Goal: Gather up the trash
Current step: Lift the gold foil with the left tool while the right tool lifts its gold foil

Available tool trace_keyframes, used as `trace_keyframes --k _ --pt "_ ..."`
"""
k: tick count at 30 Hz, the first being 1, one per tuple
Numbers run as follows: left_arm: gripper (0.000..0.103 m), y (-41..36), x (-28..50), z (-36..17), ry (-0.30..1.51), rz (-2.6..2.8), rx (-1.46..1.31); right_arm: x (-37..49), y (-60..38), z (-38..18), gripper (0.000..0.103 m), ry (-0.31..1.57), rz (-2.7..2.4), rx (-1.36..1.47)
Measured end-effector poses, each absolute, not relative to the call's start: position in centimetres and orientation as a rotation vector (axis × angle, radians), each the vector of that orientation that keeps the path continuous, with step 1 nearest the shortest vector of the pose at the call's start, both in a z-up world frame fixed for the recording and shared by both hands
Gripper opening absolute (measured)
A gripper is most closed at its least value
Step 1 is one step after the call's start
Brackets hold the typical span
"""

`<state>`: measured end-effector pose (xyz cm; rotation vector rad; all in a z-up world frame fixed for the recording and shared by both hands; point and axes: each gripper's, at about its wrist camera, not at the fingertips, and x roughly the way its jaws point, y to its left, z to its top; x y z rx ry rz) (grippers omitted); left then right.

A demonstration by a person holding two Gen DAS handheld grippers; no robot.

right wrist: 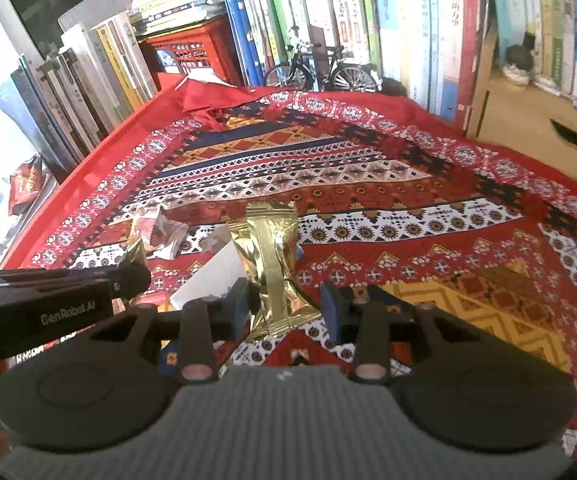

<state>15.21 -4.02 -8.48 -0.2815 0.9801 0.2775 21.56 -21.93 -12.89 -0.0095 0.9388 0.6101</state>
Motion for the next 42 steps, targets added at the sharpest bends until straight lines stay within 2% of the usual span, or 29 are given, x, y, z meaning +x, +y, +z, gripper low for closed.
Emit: trace_keyframes --k 23,42 --pt "0.013 -5.4 4.7 -2.3 0.877 0.136 -0.234 10.1 -23.6 -6.8 0.043 0.815 0.522 0.001" --pt "0.013 -2.8 -8.5 -2.9 0.906 0.117 -0.224 -2.6 -20.9 -7.6 0.043 0.835 0.523 -0.021"
